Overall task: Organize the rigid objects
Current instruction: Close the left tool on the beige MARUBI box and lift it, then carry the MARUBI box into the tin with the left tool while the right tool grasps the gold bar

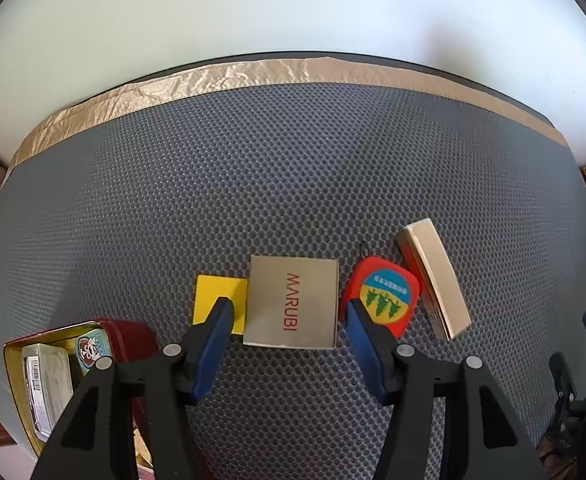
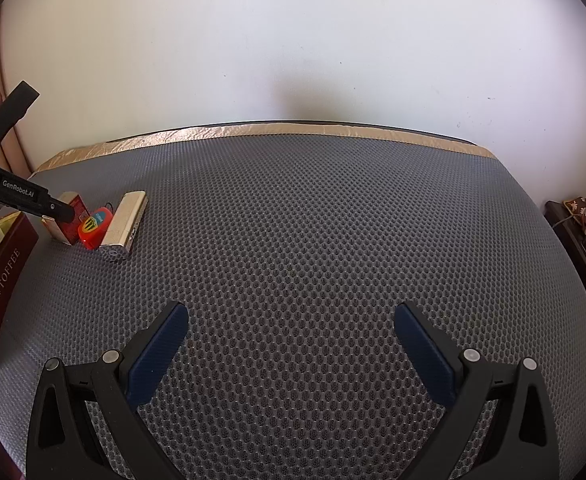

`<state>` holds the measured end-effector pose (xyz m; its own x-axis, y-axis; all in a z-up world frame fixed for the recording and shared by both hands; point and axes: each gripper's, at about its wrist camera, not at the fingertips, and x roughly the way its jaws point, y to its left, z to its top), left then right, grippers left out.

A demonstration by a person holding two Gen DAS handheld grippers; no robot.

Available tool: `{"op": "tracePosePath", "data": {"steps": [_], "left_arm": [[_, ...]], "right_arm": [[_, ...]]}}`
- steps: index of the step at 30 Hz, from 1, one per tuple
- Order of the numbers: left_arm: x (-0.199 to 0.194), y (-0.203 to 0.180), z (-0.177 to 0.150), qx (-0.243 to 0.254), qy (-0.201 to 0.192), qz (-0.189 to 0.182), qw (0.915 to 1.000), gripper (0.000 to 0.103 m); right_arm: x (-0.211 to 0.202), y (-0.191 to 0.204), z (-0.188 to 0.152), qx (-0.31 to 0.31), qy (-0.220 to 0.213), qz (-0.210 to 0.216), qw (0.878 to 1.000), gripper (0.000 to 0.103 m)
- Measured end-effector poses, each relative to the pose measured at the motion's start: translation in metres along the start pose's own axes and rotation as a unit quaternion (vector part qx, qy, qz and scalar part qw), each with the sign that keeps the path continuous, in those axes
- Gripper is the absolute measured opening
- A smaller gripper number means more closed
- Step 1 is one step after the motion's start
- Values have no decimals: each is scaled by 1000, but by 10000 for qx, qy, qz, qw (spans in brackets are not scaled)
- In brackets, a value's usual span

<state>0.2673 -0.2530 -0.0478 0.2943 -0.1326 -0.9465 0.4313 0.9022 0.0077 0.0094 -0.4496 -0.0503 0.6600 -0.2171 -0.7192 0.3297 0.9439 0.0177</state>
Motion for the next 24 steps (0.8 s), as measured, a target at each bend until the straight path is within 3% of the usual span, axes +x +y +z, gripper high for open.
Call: {"op": "tracePosePath", "data": {"steps": [3,9,13,17,24], "left_arm": [[0,0,1,61,-84,149,9998,45],[-22,1,-17,-133,-412,54,9990,44],[-57,-2,-59,-265,-779,-133,9965,45],[-73,-6,-107,-316,-850,-166,9957,45],[-78,-12,-168,-362,-770,-226,9961,45]], "right_arm": [[0,0,0,-2,0,1,10000,102],[1,-1,1,8,23,16,10000,102],[3,0,2,0,65,7,10000,102],[3,5,3,-130,97,-9,9999,102],[16,46,34,-349,519,1391,9883,97]]}}
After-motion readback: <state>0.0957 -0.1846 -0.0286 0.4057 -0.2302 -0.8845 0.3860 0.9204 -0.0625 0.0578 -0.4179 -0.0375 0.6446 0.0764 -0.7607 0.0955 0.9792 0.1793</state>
